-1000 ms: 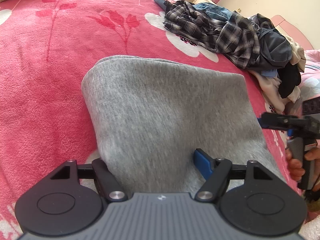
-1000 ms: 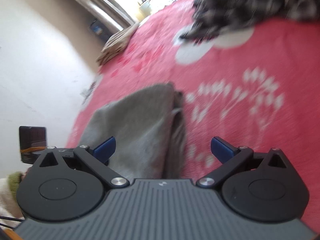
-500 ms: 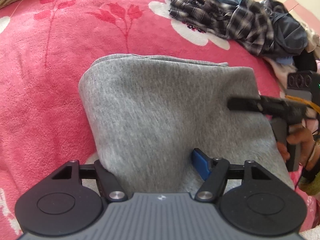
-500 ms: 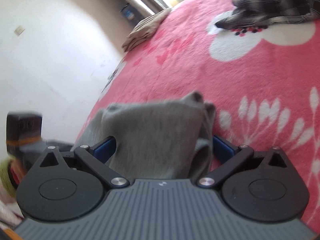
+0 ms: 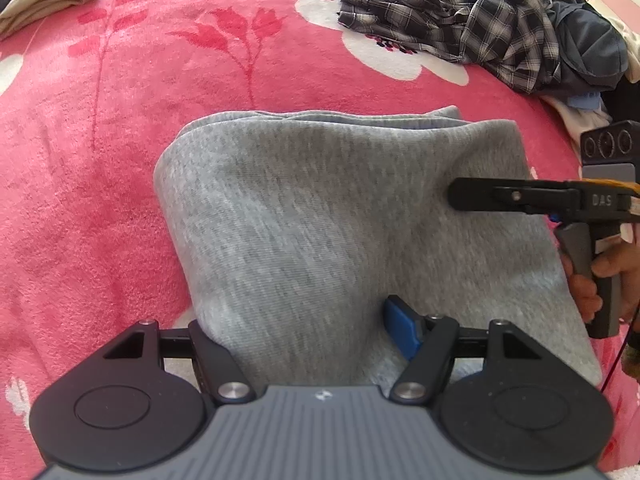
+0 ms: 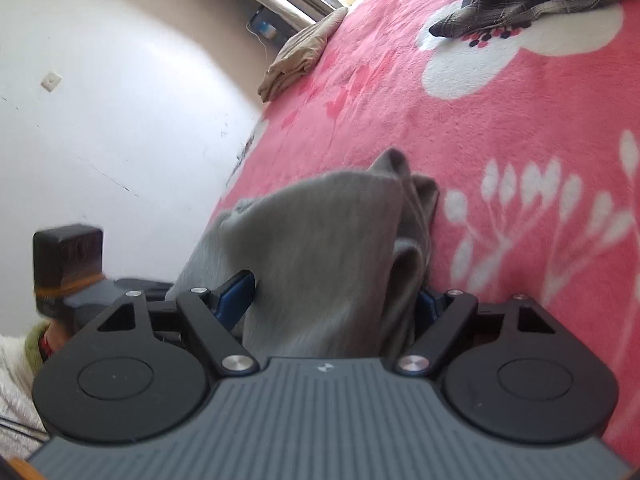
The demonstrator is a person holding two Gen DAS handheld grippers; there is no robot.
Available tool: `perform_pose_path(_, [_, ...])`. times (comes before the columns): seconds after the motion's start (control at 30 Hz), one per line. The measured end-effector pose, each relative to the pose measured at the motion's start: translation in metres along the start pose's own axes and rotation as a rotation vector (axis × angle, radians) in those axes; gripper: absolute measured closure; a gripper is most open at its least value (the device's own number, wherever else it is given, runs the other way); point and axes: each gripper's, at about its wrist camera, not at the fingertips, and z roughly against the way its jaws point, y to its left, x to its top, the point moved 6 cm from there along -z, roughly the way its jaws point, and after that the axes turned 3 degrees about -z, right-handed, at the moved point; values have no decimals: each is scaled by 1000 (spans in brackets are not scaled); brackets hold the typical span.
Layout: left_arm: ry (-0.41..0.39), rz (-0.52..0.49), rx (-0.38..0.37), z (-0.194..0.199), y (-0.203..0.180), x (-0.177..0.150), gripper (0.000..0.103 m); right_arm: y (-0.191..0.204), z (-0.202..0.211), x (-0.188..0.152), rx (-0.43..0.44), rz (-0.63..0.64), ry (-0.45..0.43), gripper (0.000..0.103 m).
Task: Fold clothes
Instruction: 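Close the right gripper on the sweatpants edge while the left gripper keeps holding it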
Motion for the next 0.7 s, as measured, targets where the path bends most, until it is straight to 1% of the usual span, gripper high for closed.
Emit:
perform_pose_path(0.07, [-3, -2, 11, 1, -2, 0, 34, 3, -1, -4, 0, 21, 1, 21])
perform_pose_path(0.17, [-11, -12, 28, 2, -6, 0, 34, 6, 4, -13, 20, 12, 12, 22])
perform_pose_path(0.27, [-15, -20, 43, 2, -10, 1, 34, 11, 9, -27, 41, 8, 51, 22])
perform_pose_path(0.4, [-21, -29, 61, 3, -12, 0, 34, 17, 16, -47, 102, -31, 102, 23])
perform_pose_path(0.47, [-23, -36, 71, 3, -14, 0, 34, 18, 17, -50, 126, -56, 102, 23])
perform_pose_path(0.5, [-25, -40, 75, 3, -14, 0, 34, 17, 17, -52, 136, -68, 100, 25])
perform_pose_path(0.57, [-27, -46, 84, 3, -15, 0, 34, 10, 15, -45, 145, -109, 86, 33])
perform_pose_path(0.6, [-29, -49, 89, 3, -16, 0, 34, 6, 13, -42, 148, -130, 78, 42])
perform_pose_path(0.63, [-30, -53, 92, 3, -17, 0, 34, 2, 10, -38, 145, -139, 73, 48])
perform_pose_path(0.7, [-32, -59, 99, 4, -18, 0, 34, -2, 4, -32, 148, -157, 67, 51])
